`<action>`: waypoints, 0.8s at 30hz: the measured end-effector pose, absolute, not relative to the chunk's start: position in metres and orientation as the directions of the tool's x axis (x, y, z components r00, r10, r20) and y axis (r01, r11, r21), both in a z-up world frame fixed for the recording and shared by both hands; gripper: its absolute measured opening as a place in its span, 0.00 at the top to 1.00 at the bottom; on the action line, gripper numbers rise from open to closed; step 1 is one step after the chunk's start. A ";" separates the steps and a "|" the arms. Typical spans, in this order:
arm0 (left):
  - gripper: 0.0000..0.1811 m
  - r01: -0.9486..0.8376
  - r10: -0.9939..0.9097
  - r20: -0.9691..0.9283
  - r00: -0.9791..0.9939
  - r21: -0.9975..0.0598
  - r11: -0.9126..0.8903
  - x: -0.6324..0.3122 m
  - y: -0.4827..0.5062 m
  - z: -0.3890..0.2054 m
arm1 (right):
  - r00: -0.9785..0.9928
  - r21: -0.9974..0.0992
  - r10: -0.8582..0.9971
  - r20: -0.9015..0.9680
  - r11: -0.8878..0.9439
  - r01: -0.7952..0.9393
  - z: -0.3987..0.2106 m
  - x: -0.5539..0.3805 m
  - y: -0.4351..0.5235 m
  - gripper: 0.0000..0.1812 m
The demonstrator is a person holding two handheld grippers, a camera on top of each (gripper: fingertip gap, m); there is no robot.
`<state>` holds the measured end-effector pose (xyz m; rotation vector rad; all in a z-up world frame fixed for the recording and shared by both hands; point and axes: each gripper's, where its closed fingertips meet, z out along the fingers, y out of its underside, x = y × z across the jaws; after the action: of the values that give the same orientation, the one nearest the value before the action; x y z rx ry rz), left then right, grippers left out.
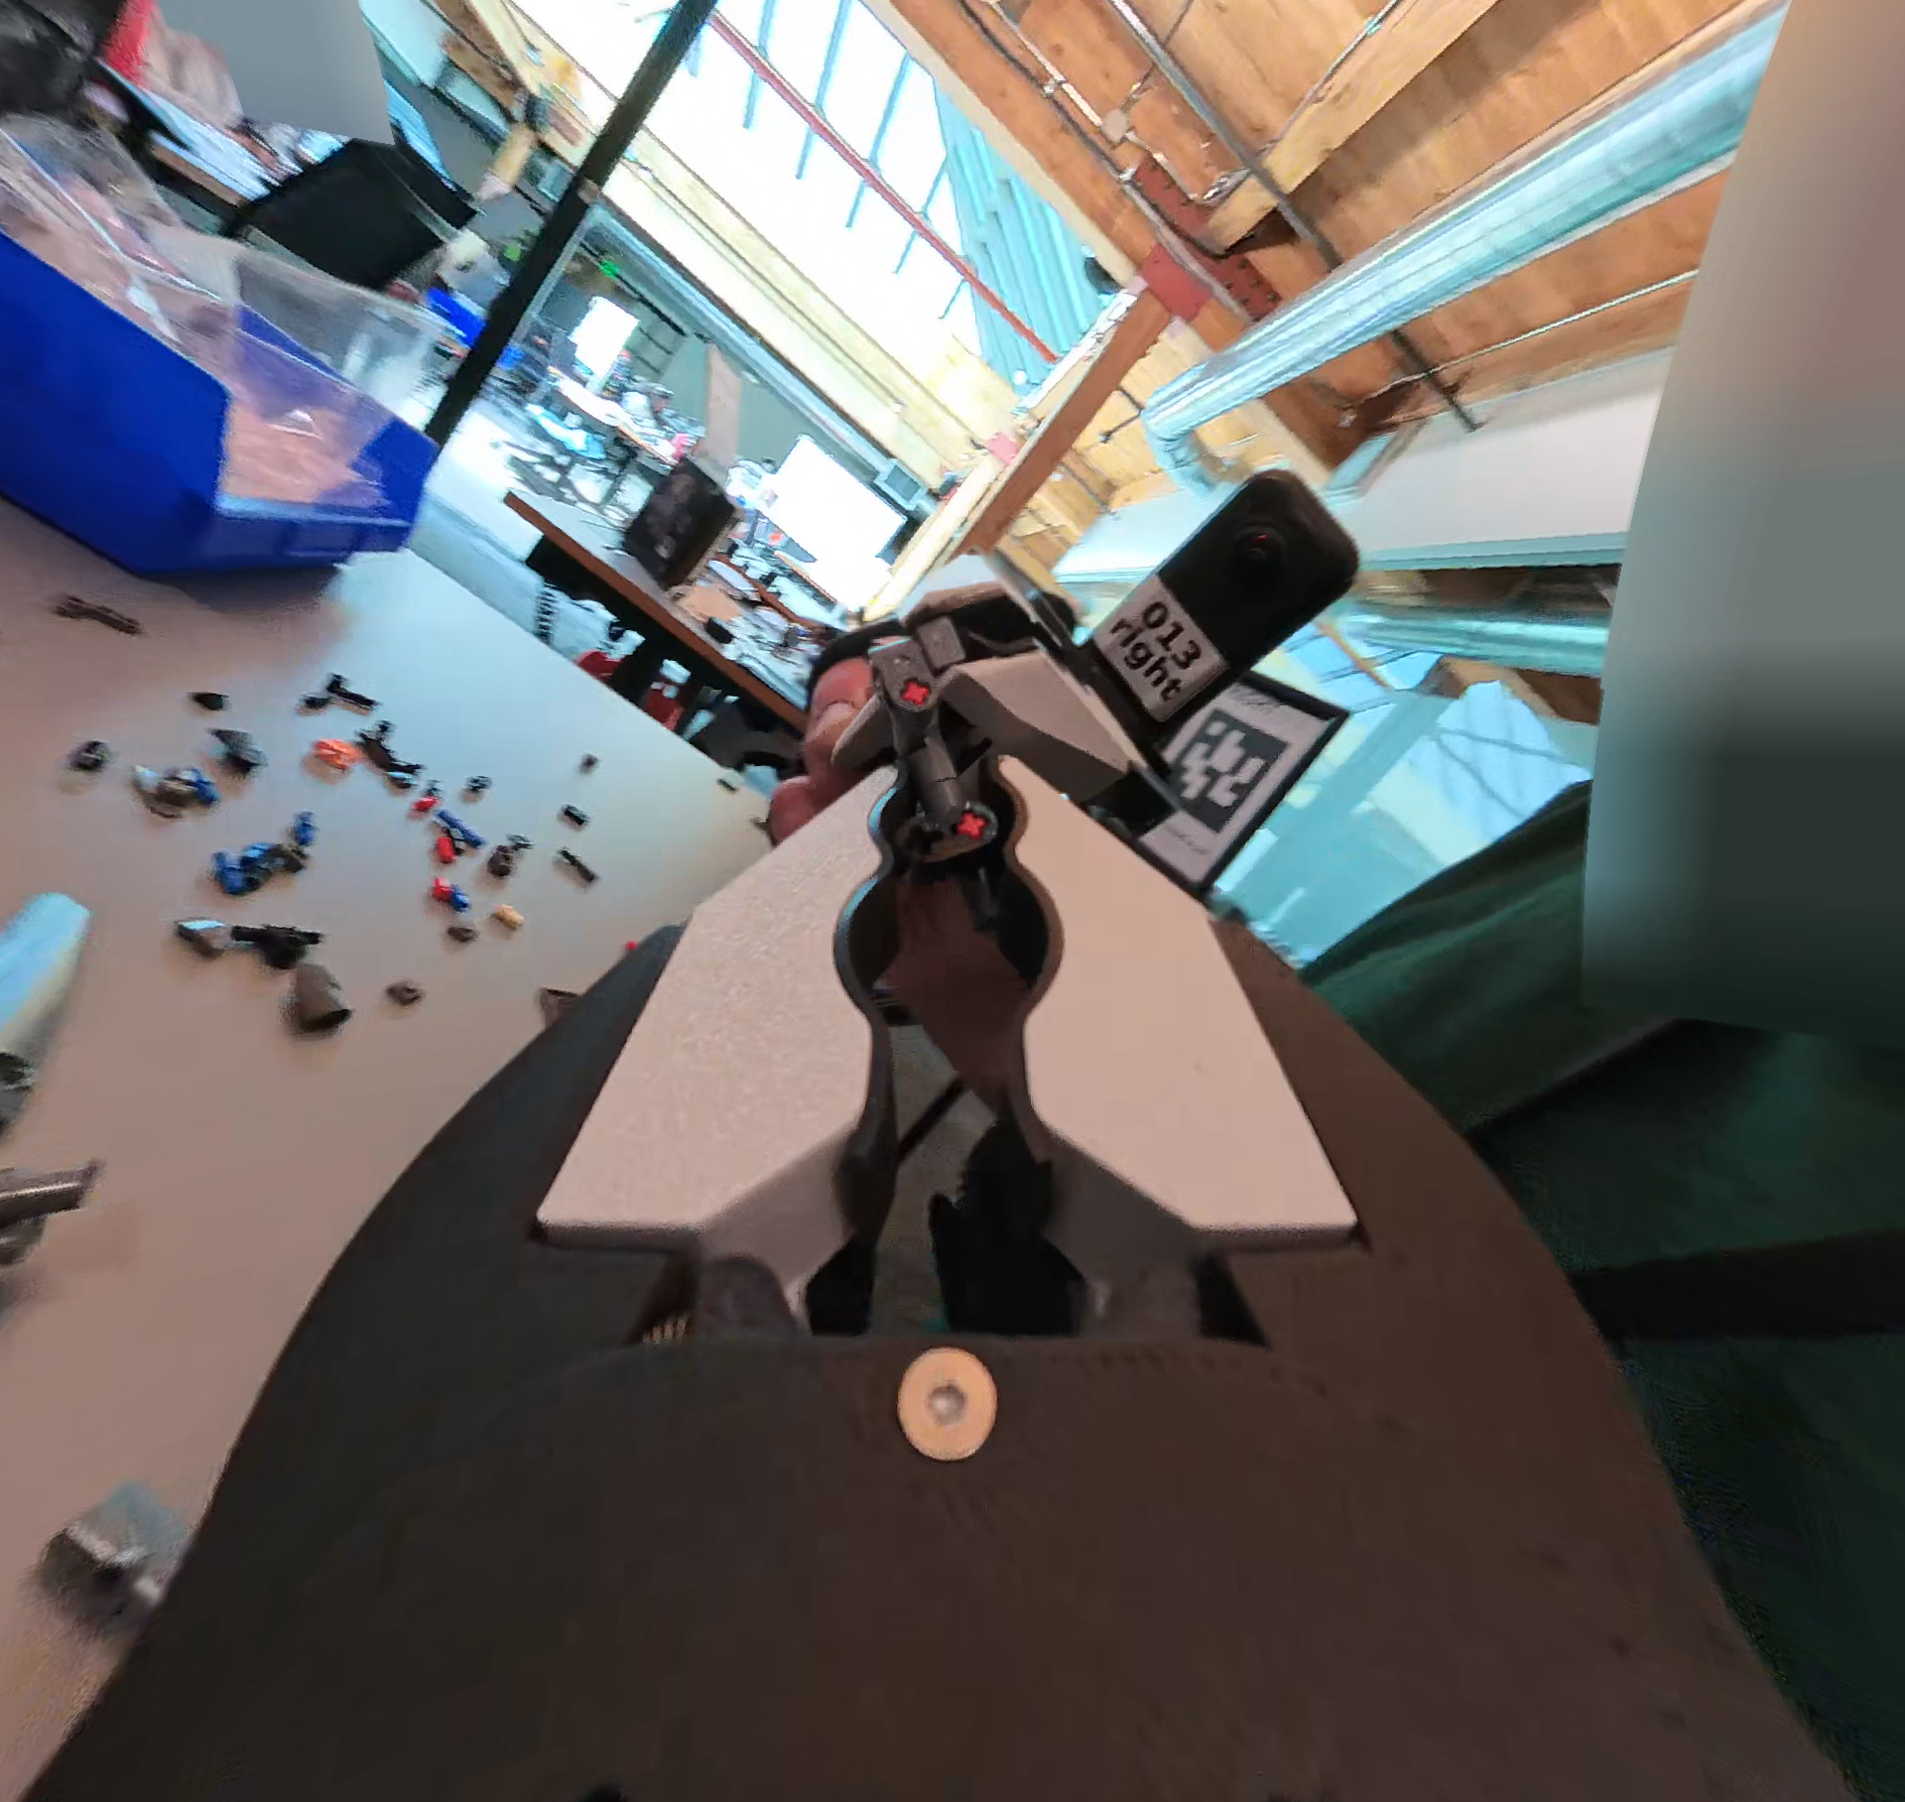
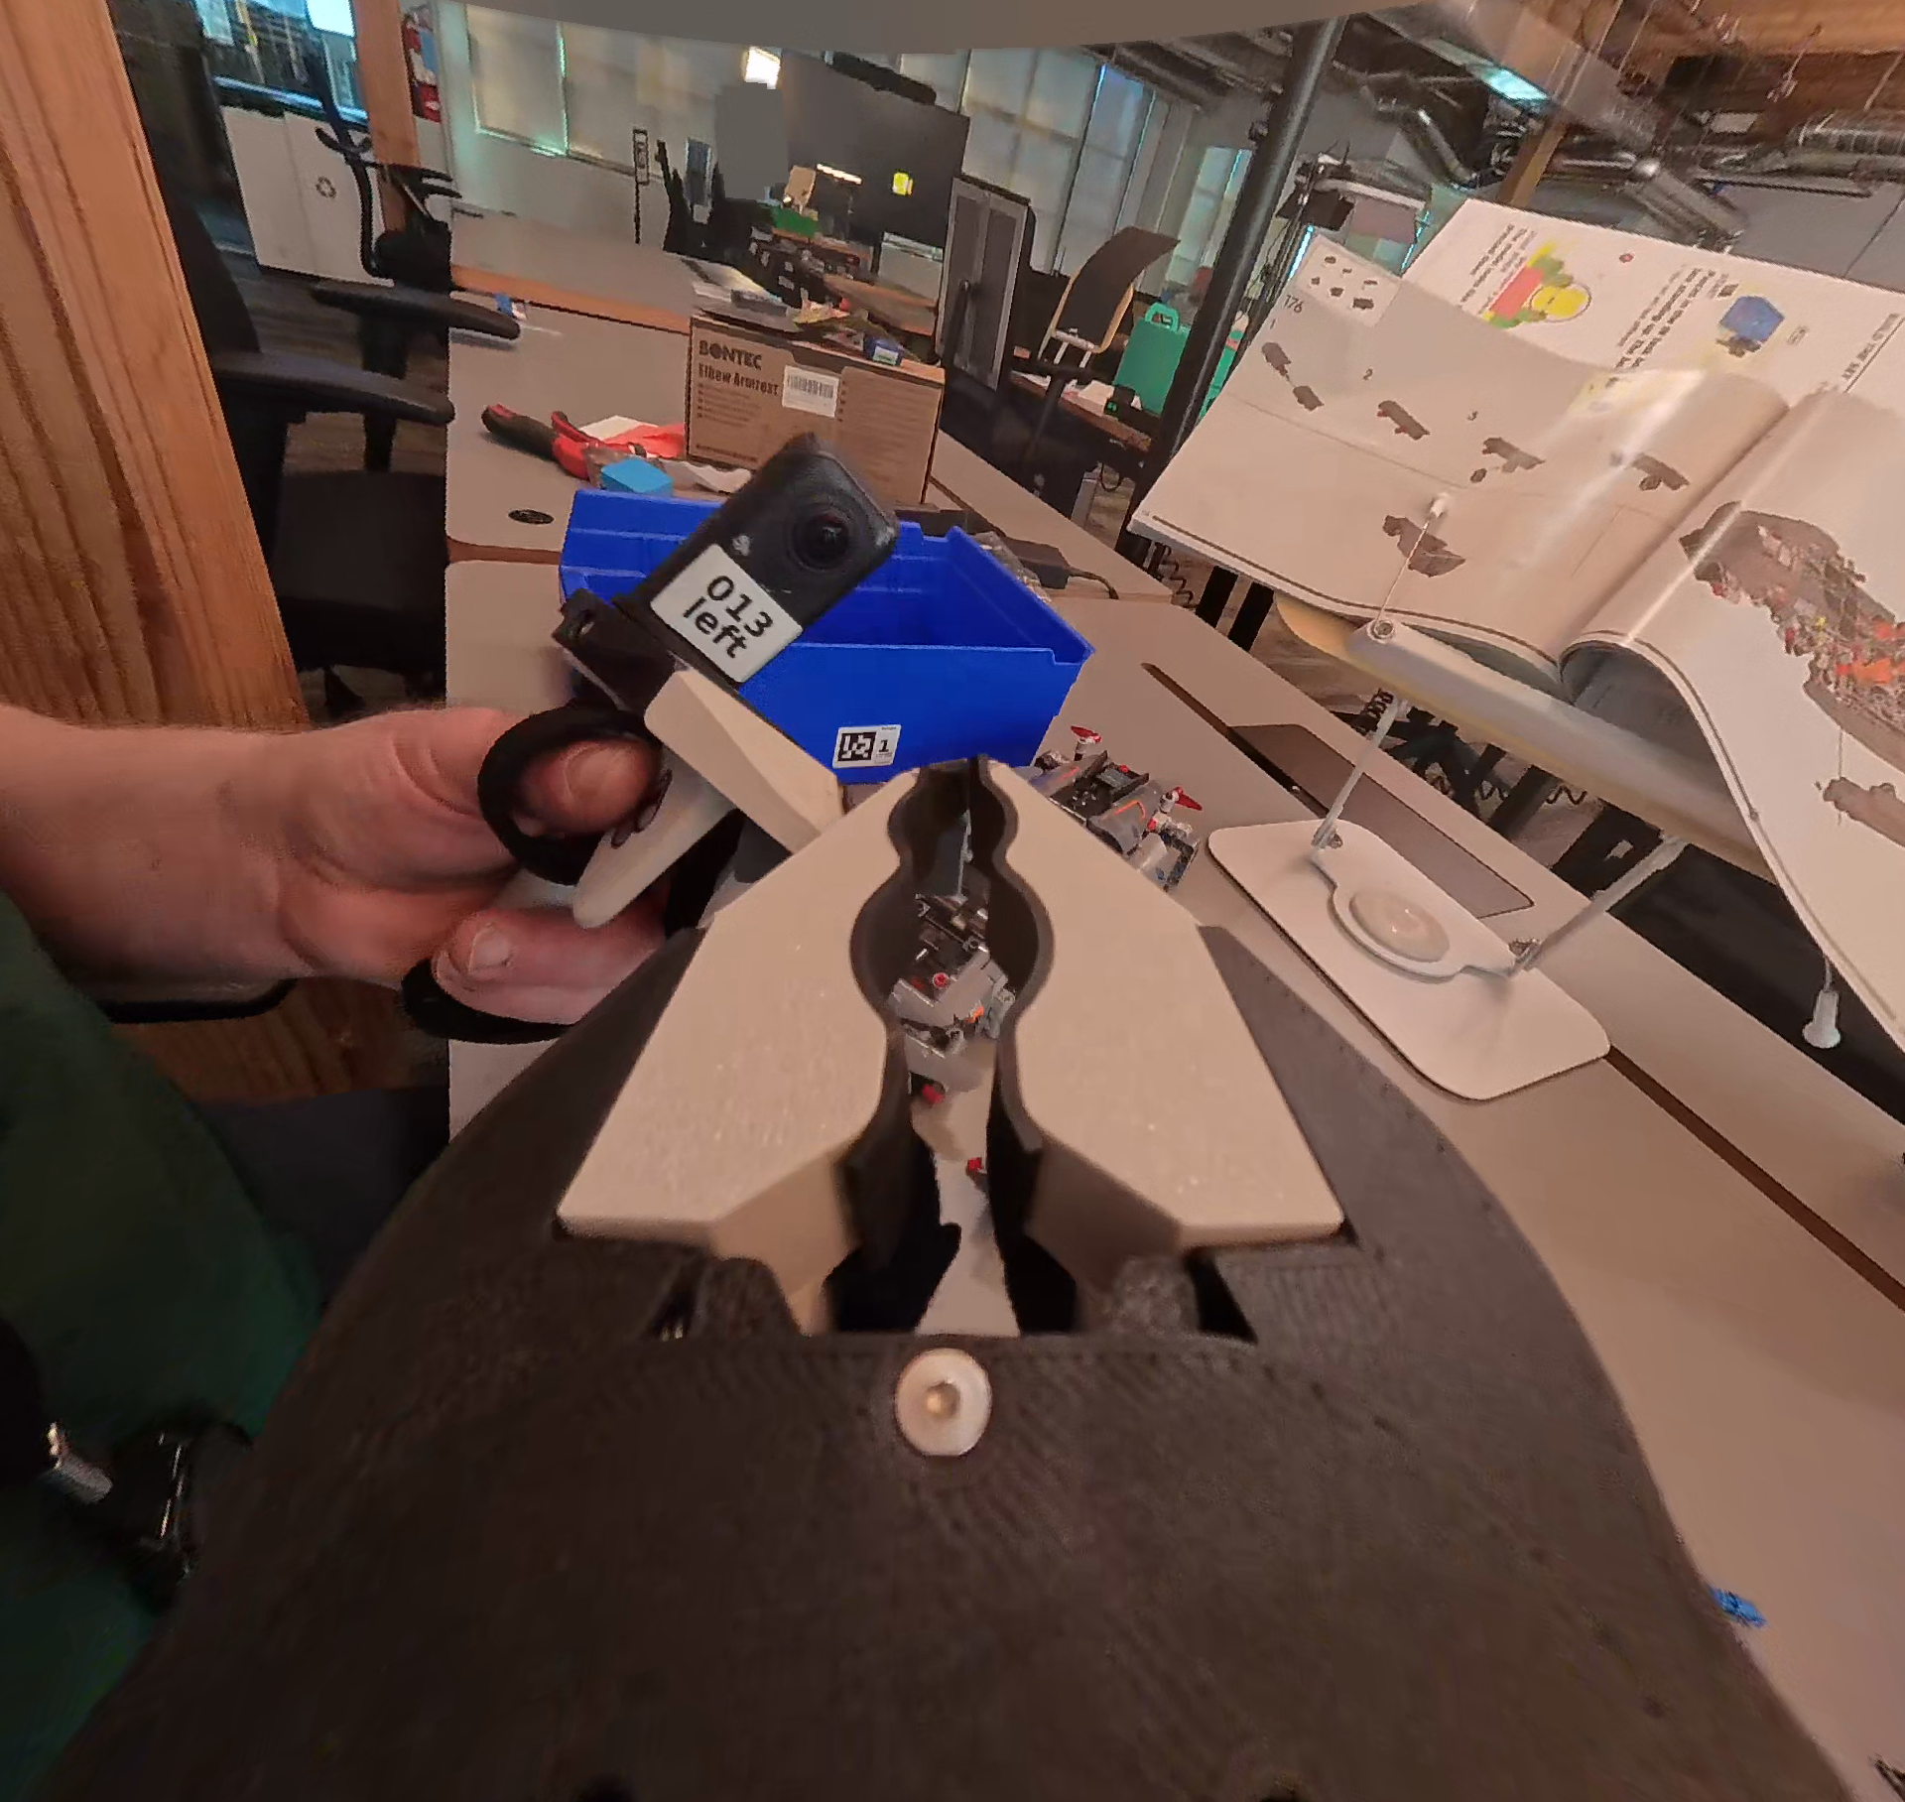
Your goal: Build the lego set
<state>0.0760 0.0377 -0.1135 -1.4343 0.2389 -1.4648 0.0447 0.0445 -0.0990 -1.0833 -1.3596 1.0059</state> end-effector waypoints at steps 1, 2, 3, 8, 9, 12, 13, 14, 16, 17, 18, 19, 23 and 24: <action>0.95 0.487 -0.746 0.599 0.291 -0.764 -0.424 0.076 0.038 -0.114 | -0.009 -0.972 0.974 0.225 0.225 0.060 -0.098 0.044 0.044 0.98; 0.95 0.471 -0.744 0.575 0.340 -0.789 -0.395 0.075 0.039 -0.114 | -0.010 -0.973 0.975 0.223 0.223 0.055 -0.097 0.043 0.043 0.98; 0.95 0.452 -0.742 0.550 0.382 -0.812 -0.369 0.074 0.039 -0.115 | -0.011 -0.973 0.975 0.224 0.224 0.048 -0.096 0.043 0.043 0.98; 0.95 0.363 -0.697 0.427 0.576 -0.897 -0.250 0.064 0.043 -0.113 | -0.011 -0.976 0.976 0.216 0.217 0.021 -0.091 0.037 0.042 0.98; 0.95 0.345 -0.686 0.402 0.607 -0.911 -0.228 0.062 0.044 -0.112 | -0.011 -0.978 0.978 0.210 0.210 0.010 -0.089 0.036 0.042 0.98; 0.95 0.297 -0.648 0.339 0.682 -0.938 -0.178 0.055 0.046 -0.110 | -0.004 -0.979 0.979 0.203 0.203 -0.004 -0.086 0.032 0.042 0.98; 0.95 0.284 -0.638 0.322 0.699 -0.945 -0.165 0.053 0.046 -0.109 | -0.005 -0.980 0.980 0.198 0.198 -0.013 -0.085 0.030 0.041 0.98; 0.95 0.272 -0.631 0.310 0.711 -0.949 -0.159 0.052 0.047 -0.109 | -0.008 -0.981 0.981 0.192 0.192 -0.018 -0.084 0.029 0.042 0.98; 0.95 0.250 -0.618 0.285 0.732 -0.957 -0.145 0.049 0.048 -0.109 | -0.010 -0.981 0.982 0.191 0.190 -0.023 -0.083 0.027 0.042 0.98; 0.95 0.248 -0.616 0.282 0.735 -0.958 -0.143 0.048 0.048 -0.109 | -0.011 -0.981 0.981 0.192 0.191 -0.024 -0.083 0.026 0.042 0.98; 0.95 0.253 -0.614 0.287 0.735 -0.957 -0.145 0.047 0.048 -0.109 | -0.014 -0.980 0.981 0.196 0.195 -0.027 -0.083 0.025 0.042 0.98; 0.95 0.249 -0.610 0.282 0.741 -0.958 -0.140 0.046 0.049 -0.109 | -0.014 -0.978 0.978 0.206 0.206 -0.027 -0.083 0.024 0.042 0.98; 0.96 0.304 -0.629 0.353 0.692 -0.934 -0.189 0.043 0.051 -0.110 | -0.005 -0.982 0.983 0.184 0.184 -0.030 -0.078 0.027 0.047 0.82; 0.96 0.345 -0.654 0.407 0.637 -0.910 -0.230 0.045 0.050 -0.111 | -0.003 -0.983 0.984 0.180 0.180 -0.030 -0.077 0.031 0.049 0.84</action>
<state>0.0447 0.0504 -0.1114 -1.5443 0.2666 -0.9465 0.0306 0.0493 -0.0768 -1.0511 -1.2724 1.0926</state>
